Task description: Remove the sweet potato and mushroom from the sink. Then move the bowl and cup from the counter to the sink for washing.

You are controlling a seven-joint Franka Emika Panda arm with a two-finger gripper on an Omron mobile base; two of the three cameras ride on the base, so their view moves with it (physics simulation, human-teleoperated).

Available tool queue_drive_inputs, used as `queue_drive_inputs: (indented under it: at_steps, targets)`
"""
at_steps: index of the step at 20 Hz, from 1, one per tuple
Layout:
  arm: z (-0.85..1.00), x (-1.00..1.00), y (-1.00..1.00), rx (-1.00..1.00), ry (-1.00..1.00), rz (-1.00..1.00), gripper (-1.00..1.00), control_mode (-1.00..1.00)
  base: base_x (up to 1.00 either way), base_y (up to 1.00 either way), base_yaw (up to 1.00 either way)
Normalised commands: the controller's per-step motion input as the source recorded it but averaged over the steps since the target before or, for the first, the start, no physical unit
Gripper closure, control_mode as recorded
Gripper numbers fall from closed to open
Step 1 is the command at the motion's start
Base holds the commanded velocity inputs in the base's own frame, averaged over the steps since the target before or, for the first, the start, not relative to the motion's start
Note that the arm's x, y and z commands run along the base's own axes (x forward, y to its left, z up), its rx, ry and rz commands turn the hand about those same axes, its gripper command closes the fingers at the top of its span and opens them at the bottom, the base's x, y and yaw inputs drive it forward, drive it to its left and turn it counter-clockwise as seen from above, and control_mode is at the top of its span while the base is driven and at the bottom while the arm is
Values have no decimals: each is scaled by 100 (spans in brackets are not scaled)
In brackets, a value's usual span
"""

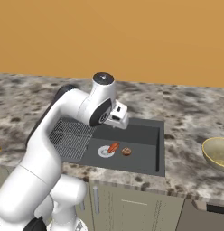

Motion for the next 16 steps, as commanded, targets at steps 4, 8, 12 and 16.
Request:
queue_drive_inputs:
  at_steps: [4, 8, 12, 16]
  targets:
    - [-21, 0, -9, 0, 0, 4, -100, -100, 0, 0, 0]
    - [-26, 0, -9, 0, 0, 3, -100, -100, 0, 0, 0]
    - [-28, 0, -5, 0, 0, 3, -100, -100, 0, 0, 0]
    - [-27, 0, 0, -3, 0, 1, -100, -100, 0, 0, 0]
